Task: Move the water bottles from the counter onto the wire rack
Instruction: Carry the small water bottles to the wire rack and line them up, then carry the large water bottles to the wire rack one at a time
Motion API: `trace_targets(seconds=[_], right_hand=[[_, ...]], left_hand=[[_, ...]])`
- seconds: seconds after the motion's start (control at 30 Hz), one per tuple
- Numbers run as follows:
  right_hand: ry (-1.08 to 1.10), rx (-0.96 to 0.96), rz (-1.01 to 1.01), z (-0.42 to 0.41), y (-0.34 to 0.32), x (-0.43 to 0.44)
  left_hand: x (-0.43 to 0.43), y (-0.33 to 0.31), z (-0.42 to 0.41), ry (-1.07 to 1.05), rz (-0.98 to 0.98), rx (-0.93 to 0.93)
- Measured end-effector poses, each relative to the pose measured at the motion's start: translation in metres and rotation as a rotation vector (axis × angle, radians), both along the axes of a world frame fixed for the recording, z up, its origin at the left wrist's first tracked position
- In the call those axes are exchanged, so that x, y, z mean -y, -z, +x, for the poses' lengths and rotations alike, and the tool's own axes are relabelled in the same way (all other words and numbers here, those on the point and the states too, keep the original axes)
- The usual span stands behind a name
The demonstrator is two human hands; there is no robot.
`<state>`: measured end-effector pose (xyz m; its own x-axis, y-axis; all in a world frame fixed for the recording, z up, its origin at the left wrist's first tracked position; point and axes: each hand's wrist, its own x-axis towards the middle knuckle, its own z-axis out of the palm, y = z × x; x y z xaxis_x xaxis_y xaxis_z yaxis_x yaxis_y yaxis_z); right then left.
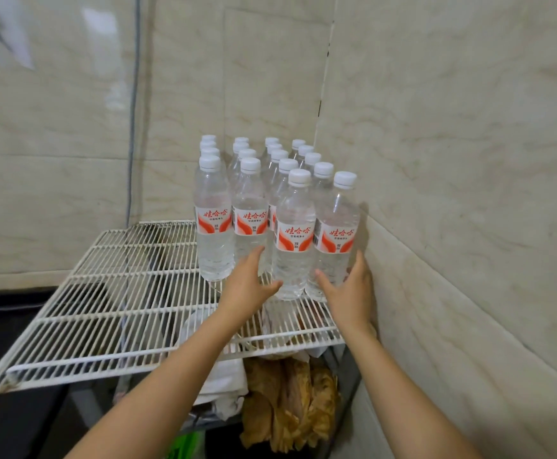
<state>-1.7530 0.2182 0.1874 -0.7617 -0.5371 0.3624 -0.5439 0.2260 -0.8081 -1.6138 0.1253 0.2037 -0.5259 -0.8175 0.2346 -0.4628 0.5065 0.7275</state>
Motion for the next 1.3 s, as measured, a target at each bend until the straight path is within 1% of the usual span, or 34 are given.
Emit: trace_targets(seconds=[0.17, 0.23, 0.33, 0.43, 0.5, 0.57, 0.67, 0.73, 0.8, 0.87, 0.9, 0.97, 1.13, 1.2, 1.3], right_hand=[[0.033, -0.205, -0.119, 0.024, 0.0, -0.014], [0.017, -0.336, -0.151, 0.044, 0.008, -0.014], [-0.129, -0.565, -0.226, 0.09, 0.026, -0.008], [-0.366, -0.587, -0.372, 0.14, 0.043, -0.003], [-0.511, -0.579, -0.419, 0.168, 0.051, 0.0], [-0.626, -0.565, -0.321, 0.199, 0.066, -0.005], [-0.748, -0.561, -0.051, 0.237, 0.09, -0.021], [-0.805, -0.566, 0.128, 0.253, 0.103, -0.028], [-0.824, -0.64, 0.268, 0.267, 0.107, -0.032], [-0.817, -0.708, 0.329, 0.289, 0.105, -0.037], [-0.849, -0.707, 0.374, 0.305, 0.104, -0.039], [-0.916, -0.696, 0.398, 0.345, 0.103, -0.046], [-1.012, -0.69, 0.291, 0.482, 0.098, -0.07], [-1.087, -0.703, 0.304, 0.539, 0.096, -0.085], [-1.221, -0.752, 0.339, 0.607, 0.095, -0.1]], left_hand=[[-0.01, 0.003, 0.06, -0.113, -0.13, 0.004], [-0.014, 0.004, 0.086, -0.179, -0.196, -0.005], [-0.025, 0.014, 0.132, -0.314, -0.218, 0.001], [-0.043, 0.03, 0.186, -0.48, -0.243, -0.036], [-0.058, 0.045, 0.224, -0.618, -0.286, -0.023], [-0.078, 0.068, 0.263, -0.762, -0.227, 0.043], [-0.108, 0.1, 0.316, -0.893, -0.125, 0.113], [-0.121, 0.111, 0.345, -0.94, -0.073, 0.13], [-0.13, 0.115, 0.37, -0.981, -0.039, 0.12], [-0.144, 0.118, 0.396, -1.003, -0.033, 0.109], [-0.152, 0.12, 0.412, -1.012, -0.032, 0.119], [-0.174, 0.123, 0.451, -1.033, -0.014, 0.167], [-0.234, 0.122, 0.58, -1.022, 0.15, 0.377], [-0.261, 0.119, 0.631, -1.083, 0.199, 0.37], [-0.297, 0.113, 0.694, -1.189, 0.225, 0.31]])
